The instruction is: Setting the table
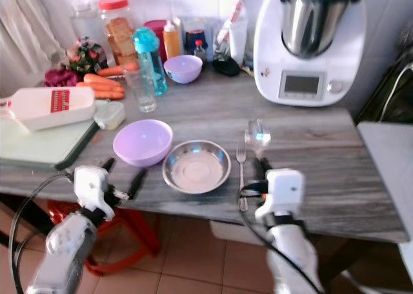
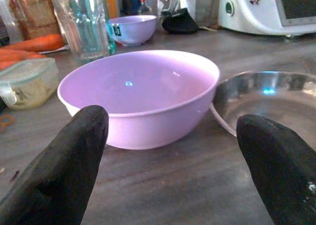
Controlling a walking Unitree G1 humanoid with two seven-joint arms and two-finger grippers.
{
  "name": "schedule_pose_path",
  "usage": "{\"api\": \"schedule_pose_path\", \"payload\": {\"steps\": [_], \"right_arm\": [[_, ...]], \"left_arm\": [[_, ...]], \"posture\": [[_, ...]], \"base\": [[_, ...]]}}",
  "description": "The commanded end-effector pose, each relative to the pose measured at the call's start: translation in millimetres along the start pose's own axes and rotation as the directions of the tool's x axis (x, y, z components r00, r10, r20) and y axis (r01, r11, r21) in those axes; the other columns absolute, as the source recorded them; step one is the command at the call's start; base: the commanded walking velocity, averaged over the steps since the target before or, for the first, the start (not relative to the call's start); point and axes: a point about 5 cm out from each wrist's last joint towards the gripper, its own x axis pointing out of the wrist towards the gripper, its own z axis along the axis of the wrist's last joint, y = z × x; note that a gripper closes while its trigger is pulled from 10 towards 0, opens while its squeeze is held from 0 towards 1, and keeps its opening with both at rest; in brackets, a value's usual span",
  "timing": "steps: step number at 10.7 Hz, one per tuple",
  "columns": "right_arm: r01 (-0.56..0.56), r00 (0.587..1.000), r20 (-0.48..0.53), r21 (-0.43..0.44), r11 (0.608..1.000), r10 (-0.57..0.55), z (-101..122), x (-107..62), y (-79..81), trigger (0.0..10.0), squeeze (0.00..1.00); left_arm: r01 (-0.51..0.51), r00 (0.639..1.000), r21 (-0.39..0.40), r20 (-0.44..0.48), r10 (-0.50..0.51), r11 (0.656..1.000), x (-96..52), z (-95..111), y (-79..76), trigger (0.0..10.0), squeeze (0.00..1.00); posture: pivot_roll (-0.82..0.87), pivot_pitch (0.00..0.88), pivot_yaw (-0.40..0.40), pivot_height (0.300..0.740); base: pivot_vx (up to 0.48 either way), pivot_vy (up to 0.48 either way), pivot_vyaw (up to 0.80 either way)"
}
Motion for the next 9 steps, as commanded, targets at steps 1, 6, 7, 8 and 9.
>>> {"api": "schedule_pose_path", "payload": {"steps": [1,6,7,8,9], "right_arm": [[0.02,1.0,0.005,0.012,1.0,-0.02,2.0,0.5,0.4,10.0,0.0],[0.158,0.984,-0.096,0.067,0.985,-0.151,-9.9,5.8,-20.9,10.0,0.0],[0.18,0.977,-0.13,0.088,0.98,-0.168,-11.4,12.8,-25.0,10.0,0.0],[0.188,0.975,-0.139,0.093,0.978,-0.174,-11.8,16.1,-26.8,10.0,0.0],[0.202,0.97,-0.153,0.083,0.976,-0.188,-10.0,26.3,-31.5,10.0,0.0]], "left_arm": [[0.004,1.0,0.031,0.011,-0.005,1.0,-8.9,3.9,6.8,10.0,0.0],[0.246,0.967,-0.048,-0.064,-0.248,0.968,-29.4,-6.3,-6.2,10.0,0.0],[0.319,0.943,-0.074,-0.071,-0.324,0.945,-31.7,-7.6,-10.7,10.0,0.0],[0.34,0.935,-0.08,-0.079,-0.346,0.937,-33.9,-10.8,-10.8,10.0,0.0],[0.382,0.915,-0.097,-0.101,-0.391,0.919,-40.1,-20.9,-9.4,10.0,0.0]], "posture": [[-0.01,0.0,0.064,0.74],[-0.01,0.005,0.06,0.74],[-0.01,0.016,0.053,0.74],[-0.01,0.016,0.053,0.74],[-0.02,0.027,0.047,0.74]], "base": [[0.0,0.0,0.0],[0.0,0.0,0.0],[0.0,0.0,0.0],[0.0,0.0,0.0],[0.0,0.0,0.0]]}}
